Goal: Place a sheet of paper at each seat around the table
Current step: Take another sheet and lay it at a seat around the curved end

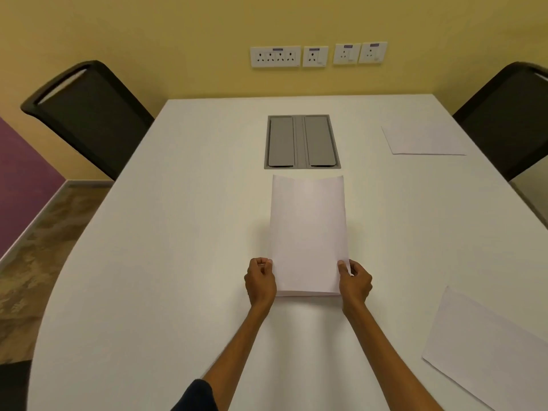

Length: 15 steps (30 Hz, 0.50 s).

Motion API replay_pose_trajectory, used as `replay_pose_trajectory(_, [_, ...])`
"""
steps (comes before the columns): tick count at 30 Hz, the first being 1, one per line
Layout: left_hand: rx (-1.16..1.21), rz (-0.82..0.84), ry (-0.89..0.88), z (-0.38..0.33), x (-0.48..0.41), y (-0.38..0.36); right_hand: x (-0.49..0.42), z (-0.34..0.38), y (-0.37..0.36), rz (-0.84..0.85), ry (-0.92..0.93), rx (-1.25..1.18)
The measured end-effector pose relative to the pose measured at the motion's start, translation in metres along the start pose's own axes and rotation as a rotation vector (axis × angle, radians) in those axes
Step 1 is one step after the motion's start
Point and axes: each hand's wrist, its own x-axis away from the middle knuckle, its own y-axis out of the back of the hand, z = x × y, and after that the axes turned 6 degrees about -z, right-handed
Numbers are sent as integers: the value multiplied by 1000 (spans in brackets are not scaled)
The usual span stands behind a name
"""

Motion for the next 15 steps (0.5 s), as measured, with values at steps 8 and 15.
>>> replay_pose_trajectory(8, [201, -4, -73, -40, 42, 72, 58, 41, 40, 99, 57, -204])
replay_pose_trajectory(15, [215, -31, -165, -59, 84, 158, 131, 65, 73, 171, 175, -239])
